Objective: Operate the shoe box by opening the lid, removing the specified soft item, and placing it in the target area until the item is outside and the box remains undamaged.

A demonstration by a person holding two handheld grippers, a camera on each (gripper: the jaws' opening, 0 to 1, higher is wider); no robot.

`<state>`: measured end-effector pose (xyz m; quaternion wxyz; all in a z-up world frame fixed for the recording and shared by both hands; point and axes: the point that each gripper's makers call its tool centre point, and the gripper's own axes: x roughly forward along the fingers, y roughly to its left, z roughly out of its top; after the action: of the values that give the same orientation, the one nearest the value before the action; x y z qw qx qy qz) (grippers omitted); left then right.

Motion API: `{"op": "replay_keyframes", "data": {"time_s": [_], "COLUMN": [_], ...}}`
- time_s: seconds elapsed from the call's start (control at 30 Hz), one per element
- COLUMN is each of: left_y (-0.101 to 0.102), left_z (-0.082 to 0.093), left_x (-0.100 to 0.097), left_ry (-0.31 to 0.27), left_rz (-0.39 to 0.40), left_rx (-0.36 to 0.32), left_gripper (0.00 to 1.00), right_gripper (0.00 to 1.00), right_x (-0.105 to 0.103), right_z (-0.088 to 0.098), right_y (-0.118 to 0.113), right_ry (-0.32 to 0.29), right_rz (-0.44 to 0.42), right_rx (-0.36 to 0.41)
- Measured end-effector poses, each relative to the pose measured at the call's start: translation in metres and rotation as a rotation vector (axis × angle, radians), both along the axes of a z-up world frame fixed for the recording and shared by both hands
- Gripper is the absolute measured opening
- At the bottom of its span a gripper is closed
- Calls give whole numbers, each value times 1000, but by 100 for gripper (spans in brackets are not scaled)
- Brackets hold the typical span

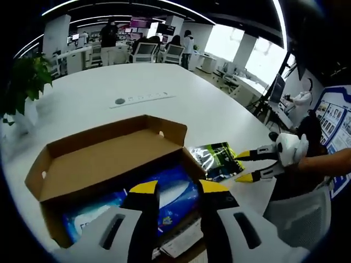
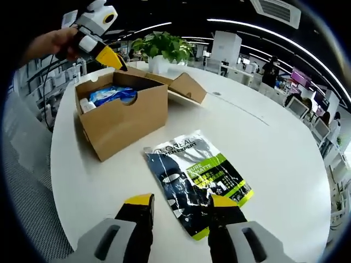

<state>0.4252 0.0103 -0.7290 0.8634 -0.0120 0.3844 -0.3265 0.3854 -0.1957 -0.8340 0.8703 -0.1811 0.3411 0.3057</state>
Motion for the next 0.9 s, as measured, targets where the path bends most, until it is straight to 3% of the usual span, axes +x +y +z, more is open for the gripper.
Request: {"op": "replay_keyframes", "data": {"time_s": [0.33, 0.6, 0.9], "left_y": [40, 74, 109], "left_z": [2, 4, 7], "left_x": [-7, -17, -28], "left_ry": [-7, -15, -20], "left_rz": [68, 133, 207], "left_rx": [-1, 8, 11], "left_gripper": [32, 34, 35], "right_gripper": [51, 53, 53], "right_x": [4, 6, 13], "right_z": [-4, -17, -22], "right_y": [-23, -31, -27], "right_ry": [5, 59, 77], "right_rz": [-88, -125, -116], "right_rx": [6, 26, 44]}}
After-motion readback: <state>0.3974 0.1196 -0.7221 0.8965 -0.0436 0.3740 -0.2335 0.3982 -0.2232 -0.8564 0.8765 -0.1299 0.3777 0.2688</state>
